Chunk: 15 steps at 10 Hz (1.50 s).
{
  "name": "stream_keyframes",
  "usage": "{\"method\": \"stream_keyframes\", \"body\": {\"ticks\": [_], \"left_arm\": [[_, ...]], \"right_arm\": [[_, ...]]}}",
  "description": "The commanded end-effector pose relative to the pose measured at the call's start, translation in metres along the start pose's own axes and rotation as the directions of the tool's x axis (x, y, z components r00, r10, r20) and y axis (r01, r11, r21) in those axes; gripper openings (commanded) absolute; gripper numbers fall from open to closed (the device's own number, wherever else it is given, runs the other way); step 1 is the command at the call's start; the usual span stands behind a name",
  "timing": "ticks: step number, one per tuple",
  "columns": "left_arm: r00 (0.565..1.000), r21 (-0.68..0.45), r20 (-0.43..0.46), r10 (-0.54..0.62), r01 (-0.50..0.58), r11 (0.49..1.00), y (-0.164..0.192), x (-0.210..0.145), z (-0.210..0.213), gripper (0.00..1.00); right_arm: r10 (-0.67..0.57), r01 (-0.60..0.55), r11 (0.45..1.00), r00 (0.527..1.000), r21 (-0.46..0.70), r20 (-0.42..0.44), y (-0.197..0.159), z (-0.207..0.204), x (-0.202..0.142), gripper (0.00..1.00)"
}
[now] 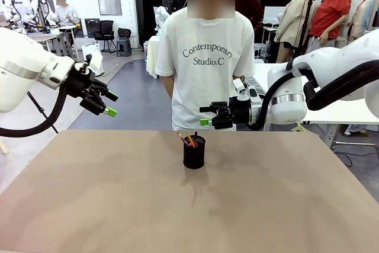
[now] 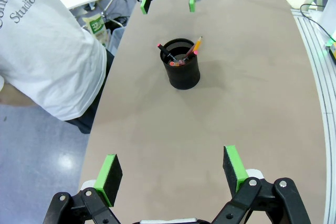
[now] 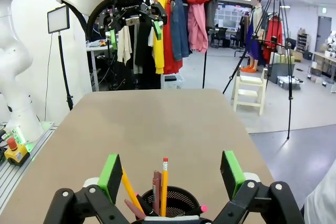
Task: Place the pens into the pen holder.
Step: Pick up a writing instrument from the table and place it into the Pen holder.
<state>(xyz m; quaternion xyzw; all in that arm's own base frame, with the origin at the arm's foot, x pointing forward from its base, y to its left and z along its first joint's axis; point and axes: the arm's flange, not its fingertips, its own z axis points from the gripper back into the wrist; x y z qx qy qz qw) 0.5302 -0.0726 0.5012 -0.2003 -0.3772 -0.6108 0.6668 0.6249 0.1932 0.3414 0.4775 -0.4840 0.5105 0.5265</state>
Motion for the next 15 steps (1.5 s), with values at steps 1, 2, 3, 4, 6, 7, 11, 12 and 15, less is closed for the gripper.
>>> {"method": "stream_keyframes", "body": {"ticks": [1,2,3,4,6,7,11,12,15], "left_arm": [[1.0,0.006,-0.001,0.008,-0.008,1.0,-0.001,0.001,0.003,1.0],[1.0,0.006,-0.001,0.008,-0.008,1.0,-0.001,0.001,0.003,1.0],[1.0,0.006,-0.001,0.008,-0.008,1.0,-0.001,0.001,0.003,1.0],[1.0,0.006,-0.001,0.008,-0.008,1.0,-0.001,0.001,0.003,1.0],[1.0,0.006,-0.001,0.008,-0.008,1.0,-0.001,0.001,0.003,1.0],[1.0,0.006,-0.001,0.008,-0.008,1.0,-0.001,0.001,0.003,1.0],[1.0,0.006,-0.001,0.008,-0.008,1.0,-0.001,0.001,0.003,1.0],[1.0,0.006,-0.001,0.008,-0.008,1.0,-0.001,0.001,0.003,1.0],[1.0,0.006,-0.001,0.008,-0.008,1.0,-0.001,0.001,0.003,1.0]], "right_arm": [[0.002,-0.002,1.0,1.0,-0.001,-0.002,0.0,-0.001,0.001,1.0],[0.0,0.0,1.0,1.0,0.0,0.0,0.0,0.0,0.0,1.0],[-0.005,0.005,1.0,0.999,-0.006,-0.045,0.008,0.01,0.014,1.0],[-0.012,0.013,1.0,0.996,0.008,-0.084,0.012,0.023,0.033,1.0],[0.003,-0.004,1.0,0.988,-0.004,-0.154,0.02,0.043,0.057,1.0],[-0.01,0.013,1.0,0.981,0.013,-0.195,0.021,0.055,0.074,1.0],[0.019,-0.003,0.999,0.939,0.048,-0.342,0.016,0.102,0.13,1.0],[0.049,-0.038,0.999,0.922,0.034,-0.384,0.013,0.116,0.145,1.0],[-0.028,0.05,0.998,0.9,0.041,-0.436,0.016,0.158,0.161,1.0]]}}
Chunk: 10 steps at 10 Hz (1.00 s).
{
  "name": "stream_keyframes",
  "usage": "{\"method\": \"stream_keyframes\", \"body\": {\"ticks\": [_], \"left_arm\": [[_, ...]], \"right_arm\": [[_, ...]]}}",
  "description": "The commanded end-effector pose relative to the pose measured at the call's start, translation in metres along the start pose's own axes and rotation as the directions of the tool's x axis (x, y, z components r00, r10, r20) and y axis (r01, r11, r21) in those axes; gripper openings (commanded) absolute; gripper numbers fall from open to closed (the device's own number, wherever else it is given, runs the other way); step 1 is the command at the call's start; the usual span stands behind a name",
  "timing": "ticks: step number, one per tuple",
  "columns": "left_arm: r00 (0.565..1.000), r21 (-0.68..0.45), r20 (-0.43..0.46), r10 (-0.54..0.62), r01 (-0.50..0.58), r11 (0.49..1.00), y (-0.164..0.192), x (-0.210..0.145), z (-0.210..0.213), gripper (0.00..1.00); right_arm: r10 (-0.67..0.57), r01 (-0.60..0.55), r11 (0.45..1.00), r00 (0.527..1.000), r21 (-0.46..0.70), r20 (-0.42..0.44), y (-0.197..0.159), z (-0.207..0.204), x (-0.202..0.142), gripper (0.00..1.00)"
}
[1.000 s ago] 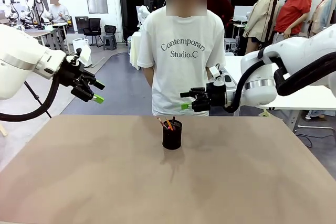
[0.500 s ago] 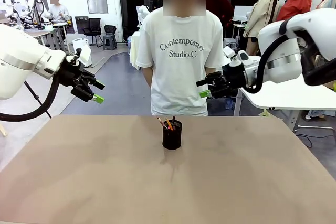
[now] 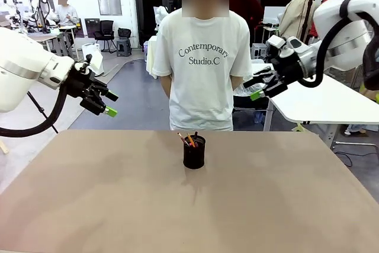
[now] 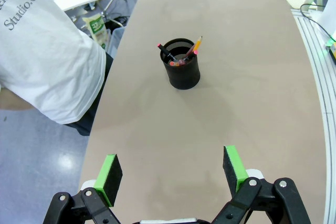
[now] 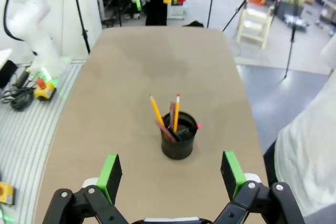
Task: Place the pens into the pen holder.
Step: Pick up a writing instrument from the table and place it into the Pen holder.
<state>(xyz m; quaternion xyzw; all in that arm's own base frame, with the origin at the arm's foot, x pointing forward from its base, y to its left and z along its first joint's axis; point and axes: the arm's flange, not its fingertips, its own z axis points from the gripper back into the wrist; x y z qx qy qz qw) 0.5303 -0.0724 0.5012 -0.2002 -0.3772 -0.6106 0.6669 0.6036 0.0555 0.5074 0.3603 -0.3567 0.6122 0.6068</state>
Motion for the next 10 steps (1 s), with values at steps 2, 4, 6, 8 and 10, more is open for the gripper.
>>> {"method": "stream_keyframes", "body": {"ticks": [2,4,6,8,10], "left_arm": [[1.0,0.005,-0.001,0.008,-0.008,1.0,-0.001,0.001,0.003,1.0],[1.0,0.005,-0.001,0.008,-0.008,1.0,-0.001,0.001,0.003,1.0],[1.0,0.005,-0.001,0.008,-0.008,1.0,-0.001,0.001,0.003,1.0],[1.0,0.005,-0.001,0.008,-0.008,1.0,-0.001,0.001,0.003,1.0],[1.0,0.005,-0.001,0.008,-0.008,1.0,-0.001,0.001,0.003,1.0]], "right_arm": [[-0.105,0.106,0.994,0.993,0.01,-0.061,-0.002,0.027,-0.014,1.0],[-0.113,0.109,0.993,0.99,-0.048,-0.087,-0.002,0.041,-0.033,1.0],[-0.123,0.112,0.99,0.983,-0.087,-0.136,-0.003,0.047,-0.048,1.0],[-0.112,0.093,0.988,0.981,-0.12,-0.161,-0.005,0.054,-0.053,1.0],[-0.102,0.086,0.989,0.985,-0.119,-0.137,-0.005,0.053,-0.057,1.0]]}}
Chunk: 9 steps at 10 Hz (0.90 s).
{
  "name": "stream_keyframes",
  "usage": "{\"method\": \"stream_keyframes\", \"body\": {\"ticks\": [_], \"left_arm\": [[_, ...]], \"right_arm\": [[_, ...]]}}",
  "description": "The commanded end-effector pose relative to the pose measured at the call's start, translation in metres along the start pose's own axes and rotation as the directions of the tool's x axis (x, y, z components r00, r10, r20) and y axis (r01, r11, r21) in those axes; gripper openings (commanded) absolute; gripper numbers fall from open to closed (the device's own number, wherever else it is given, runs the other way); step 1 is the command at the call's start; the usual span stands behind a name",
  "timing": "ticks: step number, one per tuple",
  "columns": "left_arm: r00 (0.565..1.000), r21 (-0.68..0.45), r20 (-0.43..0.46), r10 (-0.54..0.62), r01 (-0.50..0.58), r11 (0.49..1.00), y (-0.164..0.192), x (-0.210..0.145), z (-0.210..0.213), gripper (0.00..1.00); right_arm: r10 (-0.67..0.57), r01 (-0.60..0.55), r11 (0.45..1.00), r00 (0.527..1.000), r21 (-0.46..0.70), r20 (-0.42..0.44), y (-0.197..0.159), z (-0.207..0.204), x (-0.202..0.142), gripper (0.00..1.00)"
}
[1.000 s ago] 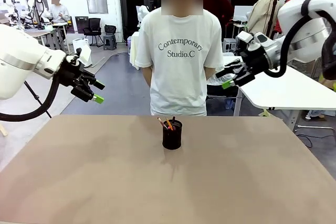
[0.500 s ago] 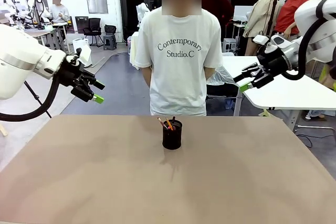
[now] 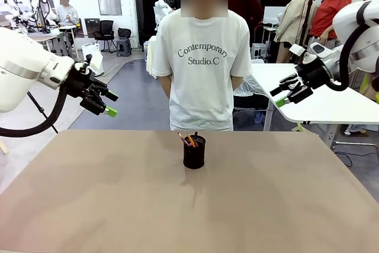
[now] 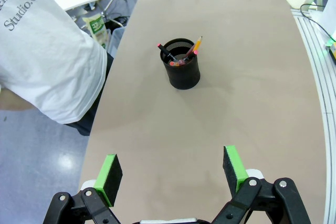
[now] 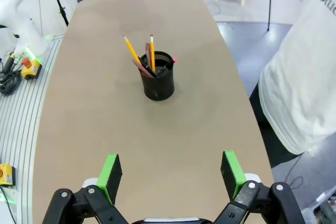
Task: Place the pens into the pen holder.
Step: Pick up a writing instrument from the table and place it into the Pen holder.
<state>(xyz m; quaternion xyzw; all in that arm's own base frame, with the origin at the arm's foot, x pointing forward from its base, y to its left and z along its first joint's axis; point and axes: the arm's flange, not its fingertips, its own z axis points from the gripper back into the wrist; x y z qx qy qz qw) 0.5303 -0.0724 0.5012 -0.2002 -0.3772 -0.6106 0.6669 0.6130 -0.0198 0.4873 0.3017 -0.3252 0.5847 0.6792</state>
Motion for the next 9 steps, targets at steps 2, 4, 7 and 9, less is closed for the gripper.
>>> {"method": "stream_keyframes", "body": {"ticks": [2,4,7,9], "left_arm": [[1.0,0.005,-0.001,0.008,-0.008,1.0,-0.0009,0.0008,0.0028,1.0],[1.0,0.005,-0.001,0.008,-0.008,1.0,-0.0009,0.0008,0.0028,1.0],[1.0,0.005,-0.001,0.008,-0.008,1.0,-0.0009,0.0008,0.0028,1.0],[1.0,0.005,-0.001,0.008,-0.008,1.0,-0.0009,0.0008,0.0028,1.0]], "right_arm": [[-0.001,0.001,1.0,1.0,0.003,0.001,0.0004,-0.0001,0.0003,1.0],[-0.001,0.001,1.0,1.0,0.003,0.001,0.0004,-0.0001,0.0003,1.0],[-0.001,0.001,1.0,1.0,0.003,0.001,0.0004,-0.0001,0.0003,1.0],[-0.001,0.001,1.0,1.0,0.003,0.001,0.0004,-0.0001,0.0003,1.0]]}}
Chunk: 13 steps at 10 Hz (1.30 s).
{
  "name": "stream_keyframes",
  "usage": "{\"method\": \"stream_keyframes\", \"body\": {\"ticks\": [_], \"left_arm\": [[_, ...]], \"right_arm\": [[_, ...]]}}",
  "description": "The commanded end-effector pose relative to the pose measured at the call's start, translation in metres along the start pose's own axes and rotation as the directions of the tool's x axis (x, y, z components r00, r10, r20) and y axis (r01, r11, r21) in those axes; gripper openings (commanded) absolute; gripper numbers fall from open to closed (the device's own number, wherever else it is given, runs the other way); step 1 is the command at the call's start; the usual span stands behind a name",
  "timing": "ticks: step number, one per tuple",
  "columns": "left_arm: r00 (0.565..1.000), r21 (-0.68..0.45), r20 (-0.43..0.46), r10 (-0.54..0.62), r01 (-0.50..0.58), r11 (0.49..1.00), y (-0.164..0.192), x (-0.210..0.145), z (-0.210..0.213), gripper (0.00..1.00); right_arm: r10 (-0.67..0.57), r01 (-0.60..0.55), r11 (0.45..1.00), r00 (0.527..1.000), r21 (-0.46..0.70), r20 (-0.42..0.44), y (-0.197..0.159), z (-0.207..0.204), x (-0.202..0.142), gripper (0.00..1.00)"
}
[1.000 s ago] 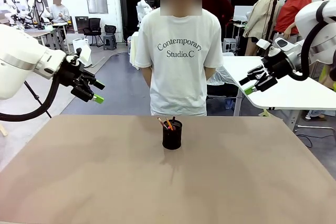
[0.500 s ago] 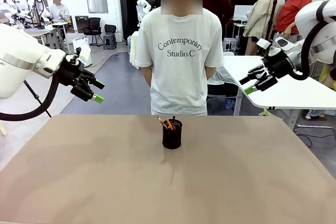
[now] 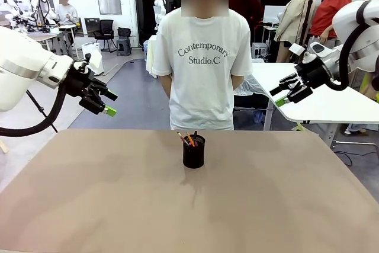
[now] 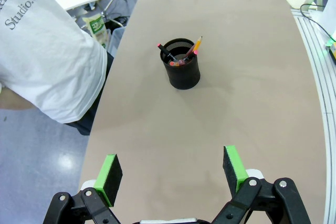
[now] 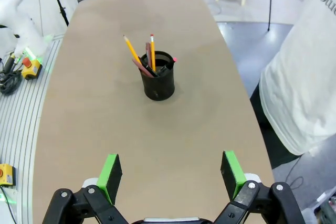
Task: Place the pens into the pen holder.
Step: Pick up a writing instrument from the table and place it into the Pen holder.
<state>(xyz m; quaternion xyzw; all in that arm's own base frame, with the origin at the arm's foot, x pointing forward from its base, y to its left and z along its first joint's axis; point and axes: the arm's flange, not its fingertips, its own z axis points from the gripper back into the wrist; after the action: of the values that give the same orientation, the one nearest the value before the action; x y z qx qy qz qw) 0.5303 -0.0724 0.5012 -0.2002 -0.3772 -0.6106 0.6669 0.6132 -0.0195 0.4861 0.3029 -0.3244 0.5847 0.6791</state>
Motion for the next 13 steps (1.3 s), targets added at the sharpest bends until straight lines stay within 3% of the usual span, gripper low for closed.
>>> {"method": "stream_keyframes", "body": {"ticks": [1,13], "left_arm": [[1.0,0.005,-0.001,0.008,-0.008,1.0,-0.0009,0.0008,0.0028,1.0],[1.0,0.005,-0.001,0.008,-0.008,1.0,-0.0009,0.0008,0.0028,1.0]], "right_arm": [[0.001,-0.001,1.0,1.0,0.0,0.0,0.0005,0.0008,0.001,1.0],[0.001,-0.001,1.0,1.0,0.0,0.0,0.0005,0.0008,0.001,1.0]]}}
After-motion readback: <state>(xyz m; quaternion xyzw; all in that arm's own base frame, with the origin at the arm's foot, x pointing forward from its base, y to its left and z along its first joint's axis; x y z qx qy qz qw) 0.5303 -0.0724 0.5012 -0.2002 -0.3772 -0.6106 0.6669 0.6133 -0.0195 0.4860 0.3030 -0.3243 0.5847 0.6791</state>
